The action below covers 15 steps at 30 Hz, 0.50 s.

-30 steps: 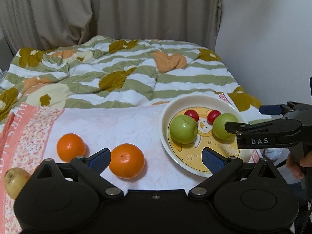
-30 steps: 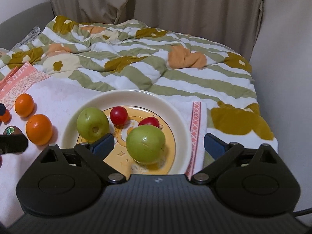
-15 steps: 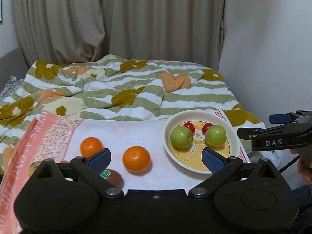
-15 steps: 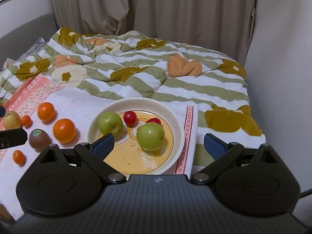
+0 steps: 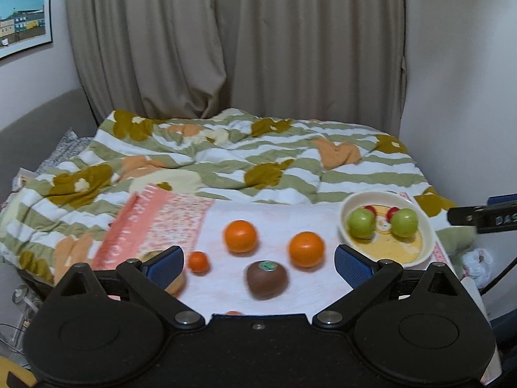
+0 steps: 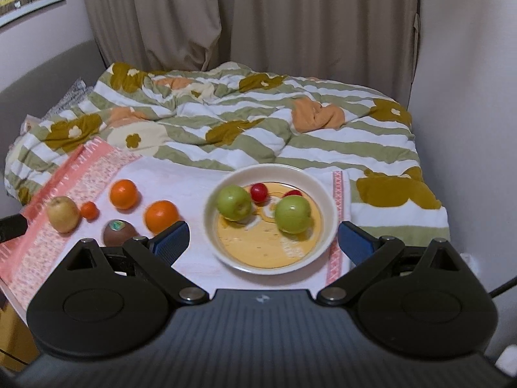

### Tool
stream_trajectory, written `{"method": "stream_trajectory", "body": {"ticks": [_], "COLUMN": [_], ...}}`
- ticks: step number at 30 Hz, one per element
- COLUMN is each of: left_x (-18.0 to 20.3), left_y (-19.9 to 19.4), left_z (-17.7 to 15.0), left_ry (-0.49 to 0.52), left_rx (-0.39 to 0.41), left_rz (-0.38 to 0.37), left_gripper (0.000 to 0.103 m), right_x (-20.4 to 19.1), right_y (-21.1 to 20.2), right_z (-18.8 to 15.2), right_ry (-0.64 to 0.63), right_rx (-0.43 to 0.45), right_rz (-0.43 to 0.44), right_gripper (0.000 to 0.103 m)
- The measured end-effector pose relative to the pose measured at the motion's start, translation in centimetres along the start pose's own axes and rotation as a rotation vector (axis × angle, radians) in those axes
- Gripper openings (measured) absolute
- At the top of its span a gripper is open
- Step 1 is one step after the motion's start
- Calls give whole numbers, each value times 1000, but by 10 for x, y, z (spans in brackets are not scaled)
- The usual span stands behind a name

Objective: Organize fruits
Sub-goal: 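Move the left tool toward the yellow apple while the right tool approaches a small tangerine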

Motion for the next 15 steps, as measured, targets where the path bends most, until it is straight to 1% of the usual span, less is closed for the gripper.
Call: {"method": "stream_trajectory", "body": {"ticks": [4, 6, 15], "left_x": [-32, -48, -112], "left_y": [-6, -6, 6], "left_z": [-7, -10, -19], "left_ry": [18, 29, 101], "left_rx": [22, 25, 27], "left_rz": [-5, -15, -111], "left_gripper": [102, 102, 101], "right_x": [-27, -42, -116], "right_y": [-13, -17, -15], "right_z": [-4, -8, -35], "right_ry": [17, 29, 112], "right_rx": [25, 29, 8], "right_rz": [-14, -35, -97], "right_gripper": [103, 103, 103]}}
Point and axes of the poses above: each gripper's, at about its wrist camera, not at the fingertips, and y roughly the way its jaws point, x to its right, z to its top, the point moved 7 cm from there along y, roughly the way its jaws point, and after that the axes turned 5 degrees about y, right-handed, at the moved point
